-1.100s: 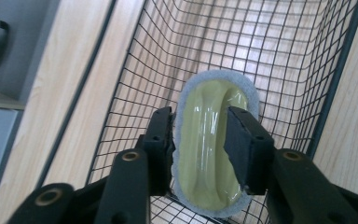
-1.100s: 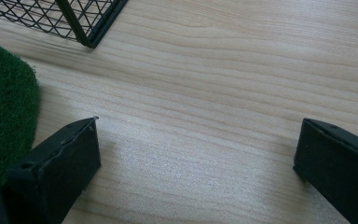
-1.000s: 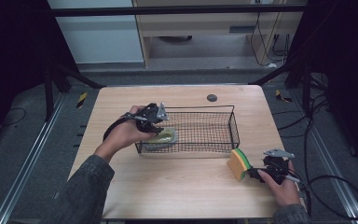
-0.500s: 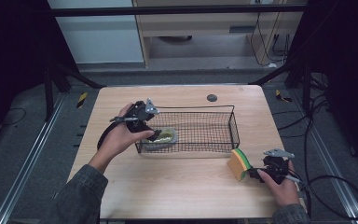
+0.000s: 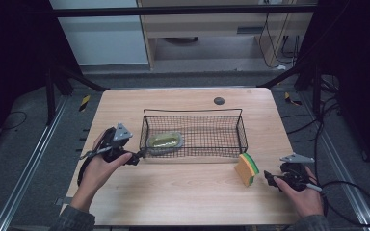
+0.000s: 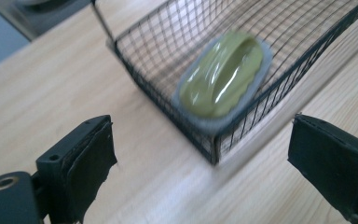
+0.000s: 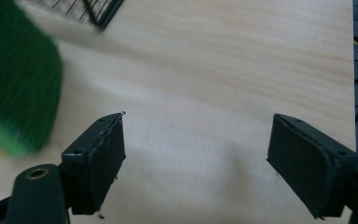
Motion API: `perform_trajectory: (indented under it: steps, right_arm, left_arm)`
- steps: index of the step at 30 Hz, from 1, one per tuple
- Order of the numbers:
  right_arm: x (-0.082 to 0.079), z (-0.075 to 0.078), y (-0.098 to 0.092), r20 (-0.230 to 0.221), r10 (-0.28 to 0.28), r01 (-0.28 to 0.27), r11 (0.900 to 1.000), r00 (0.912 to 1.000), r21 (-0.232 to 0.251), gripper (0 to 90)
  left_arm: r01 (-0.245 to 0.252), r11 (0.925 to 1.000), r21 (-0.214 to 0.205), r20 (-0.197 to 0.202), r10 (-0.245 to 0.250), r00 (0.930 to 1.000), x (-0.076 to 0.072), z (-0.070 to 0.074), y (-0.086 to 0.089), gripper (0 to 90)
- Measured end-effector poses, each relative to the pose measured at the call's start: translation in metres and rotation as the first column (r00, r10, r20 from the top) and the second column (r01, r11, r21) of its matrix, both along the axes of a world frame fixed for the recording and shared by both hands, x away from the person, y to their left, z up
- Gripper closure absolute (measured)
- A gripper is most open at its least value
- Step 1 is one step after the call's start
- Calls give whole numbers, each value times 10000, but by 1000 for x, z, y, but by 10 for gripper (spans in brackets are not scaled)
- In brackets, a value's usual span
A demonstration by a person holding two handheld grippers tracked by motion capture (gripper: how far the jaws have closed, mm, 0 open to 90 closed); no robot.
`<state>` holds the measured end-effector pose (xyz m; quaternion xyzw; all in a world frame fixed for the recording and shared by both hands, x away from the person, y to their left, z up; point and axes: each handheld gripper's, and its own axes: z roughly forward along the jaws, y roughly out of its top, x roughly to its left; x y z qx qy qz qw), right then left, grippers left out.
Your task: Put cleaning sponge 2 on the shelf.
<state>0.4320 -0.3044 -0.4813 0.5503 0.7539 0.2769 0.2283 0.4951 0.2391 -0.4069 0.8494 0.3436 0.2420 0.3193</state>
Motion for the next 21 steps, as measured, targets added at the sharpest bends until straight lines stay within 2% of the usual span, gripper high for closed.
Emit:
perform_trajectory:
  steps: [4, 7, 13, 16, 18, 20, 21]
  right_arm:
    - [-18, 4, 2, -510, 137, -149, 9996, 9986, -238, 247]
    - [-29, 9, 4, -766, 280, -296, 9994, 9967, -202, 274]
    - [-41, 30, 20, -1364, 759, -773, 9970, 9877, -46, 294]
    - [-42, 45, 31, -1516, 1004, -1009, 9949, 9833, 42, 273]
    - [-41, 54, 37, -1571, 1160, -1165, 9932, 9807, 61, 249]
    - [-38, 62, 41, -1579, 1213, -1225, 9925, 9800, 19, 243]
    - [-36, 67, 44, -1545, 1242, -1252, 9921, 9802, 30, 245]
  left_arm:
    - [-413, 9977, 532, -404, 435, 9982, -3, -23, 14, 63]
    - [-1023, 9941, 359, -584, 1043, 9928, -5, -41, 26, 68]
    - [-1256, 9919, 191, -1219, 1270, 9844, -8, -72, 35, 68]
    - [-1287, 9914, -234, -1614, 1233, 9792, -7, -79, 39, 62]
    - [-1347, 9906, -246, -1644, 1289, 9779, -7, -81, 42, 62]
    - [-1500, 9872, -533, -1714, 1390, 9753, -8, -84, 44, 62]
    - [-1479, 9876, -525, -1698, 1372, 9759, -8, -85, 45, 61]
